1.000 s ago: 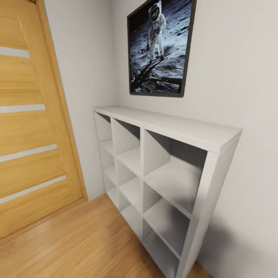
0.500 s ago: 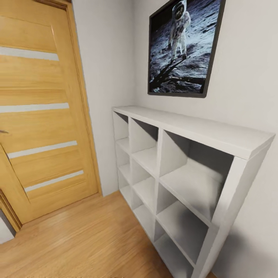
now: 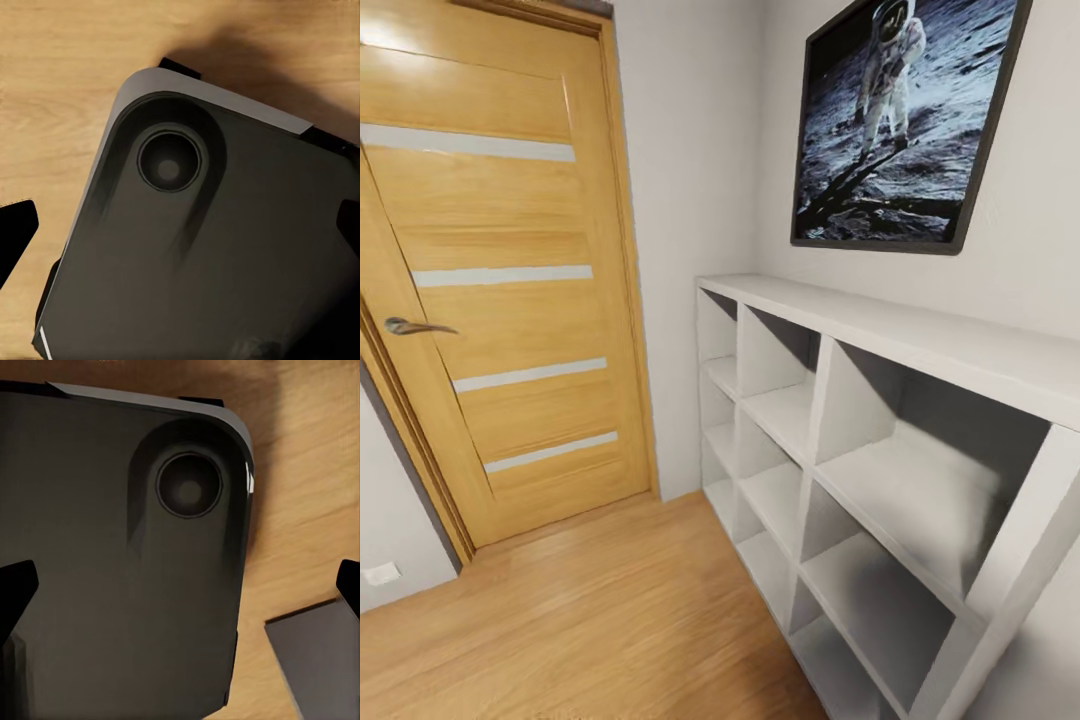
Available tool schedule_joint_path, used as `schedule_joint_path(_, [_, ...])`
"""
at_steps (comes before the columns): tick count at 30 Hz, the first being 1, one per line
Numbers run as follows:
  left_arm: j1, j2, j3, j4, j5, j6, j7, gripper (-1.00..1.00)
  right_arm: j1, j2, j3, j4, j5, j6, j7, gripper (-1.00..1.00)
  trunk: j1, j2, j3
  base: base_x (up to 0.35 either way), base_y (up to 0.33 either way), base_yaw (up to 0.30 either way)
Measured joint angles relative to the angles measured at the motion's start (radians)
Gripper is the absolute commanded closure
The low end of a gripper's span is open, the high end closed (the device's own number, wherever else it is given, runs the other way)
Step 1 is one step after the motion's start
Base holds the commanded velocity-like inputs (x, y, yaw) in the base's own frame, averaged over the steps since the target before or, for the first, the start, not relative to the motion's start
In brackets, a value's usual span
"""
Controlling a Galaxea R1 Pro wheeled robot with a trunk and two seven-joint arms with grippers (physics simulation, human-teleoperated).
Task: Attach the digital camera to the camera tripod in the bedroom.
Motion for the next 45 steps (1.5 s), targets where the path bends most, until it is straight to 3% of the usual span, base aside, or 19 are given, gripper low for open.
schedule_joint_path(11, [0.0, 0.0, 0.0, 0.0, 0.0, 0.0, 0.0, -1.0, 0.001, 0.0, 0.0, 0.0, 0.0, 0.0, 0.0, -1.0, 0.0, 0.0, 0.0, 0.0, 0.0, 0.23])
schedule_joint_path(45, [0.0, 0.0, -0.001, 0.0, -0.001, 0.001, 0.0, -1.0, 0.0, -0.005, 0.001, 0.0, 0.0, 0.0, 0.0, -1.0, 0.0, 0.0, 0.0, 0.0, 0.0, 0.006])
